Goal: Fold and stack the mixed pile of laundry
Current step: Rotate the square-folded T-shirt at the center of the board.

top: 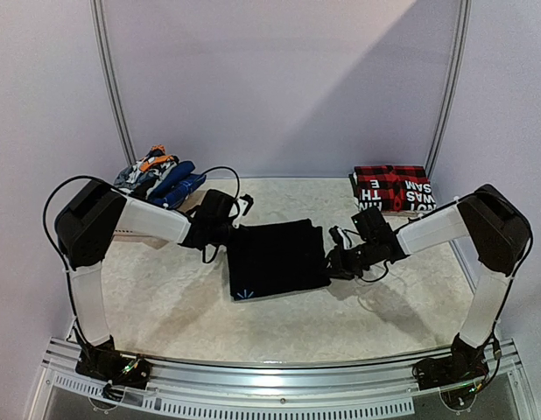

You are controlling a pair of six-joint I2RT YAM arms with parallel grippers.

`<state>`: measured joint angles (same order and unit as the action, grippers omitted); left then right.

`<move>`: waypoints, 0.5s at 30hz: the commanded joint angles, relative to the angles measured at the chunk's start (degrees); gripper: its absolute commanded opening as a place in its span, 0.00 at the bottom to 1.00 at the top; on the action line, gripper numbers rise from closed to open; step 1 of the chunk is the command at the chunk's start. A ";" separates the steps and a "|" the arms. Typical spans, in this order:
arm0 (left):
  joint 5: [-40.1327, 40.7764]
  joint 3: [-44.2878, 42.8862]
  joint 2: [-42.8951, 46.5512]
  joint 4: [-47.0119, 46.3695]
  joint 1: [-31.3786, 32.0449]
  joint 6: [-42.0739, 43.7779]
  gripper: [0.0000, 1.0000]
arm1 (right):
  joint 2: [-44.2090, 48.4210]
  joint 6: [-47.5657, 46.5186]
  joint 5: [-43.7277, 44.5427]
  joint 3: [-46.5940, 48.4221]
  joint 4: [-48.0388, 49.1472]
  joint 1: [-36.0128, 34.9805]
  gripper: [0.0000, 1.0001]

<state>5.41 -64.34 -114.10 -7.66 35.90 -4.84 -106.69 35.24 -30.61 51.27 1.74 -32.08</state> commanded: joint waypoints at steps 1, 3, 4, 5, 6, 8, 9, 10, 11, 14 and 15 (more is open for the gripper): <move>1.12 -3.13 -1.20 3.00 -0.92 2.16 0.27 | 0.71 1.49 2.59 -4.09 -13.95 -3.79 0.28; 1.78 -3.87 -1.20 4.00 -0.92 2.87 0.27 | 3.01 1.41 3.17 -4.81 -14.94 -3.79 0.28; 1.96 -4.13 -1.20 4.31 -0.91 3.20 0.27 | 3.78 1.20 3.57 -4.85 -15.77 -3.86 0.28; 2.30 -4.27 -1.04 4.54 -0.92 3.37 0.27 | 4.70 0.96 4.10 -4.74 -16.66 -3.84 0.28; 2.46 -4.38 -0.86 4.79 -0.92 3.50 0.27 | 5.65 0.45 4.43 -4.55 -17.52 -3.79 0.28; 2.59 -4.19 0.02 4.85 -0.90 3.69 0.27 | 6.85 -0.19 4.88 -4.07 -18.56 -3.84 0.29; 2.59 -4.02 0.64 4.93 -0.84 3.70 0.28 | 7.31 -0.58 5.06 -3.74 -18.96 -3.80 0.29; 2.58 -3.85 1.31 5.06 -0.79 3.74 0.28 | 8.25 -0.87 5.30 -3.35 -19.53 -3.82 0.29; 2.65 -3.73 2.06 5.28 -0.71 3.89 0.28 | 8.78 -1.23 5.44 -2.84 -20.02 -3.85 0.31; 3.69 -4.06 3.93 6.67 -0.07 4.56 0.29 | 11.19 -3.08 5.65 -0.29 -21.97 -3.82 0.34; 4.18 -4.12 4.54 7.08 0.22 4.80 0.30 | 12.14 -3.60 5.72 0.55 -22.44 -3.79 0.36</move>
<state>7.79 -67.66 -113.54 -3.20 35.79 -1.54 -98.30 34.59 -27.18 48.88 -14.72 -35.83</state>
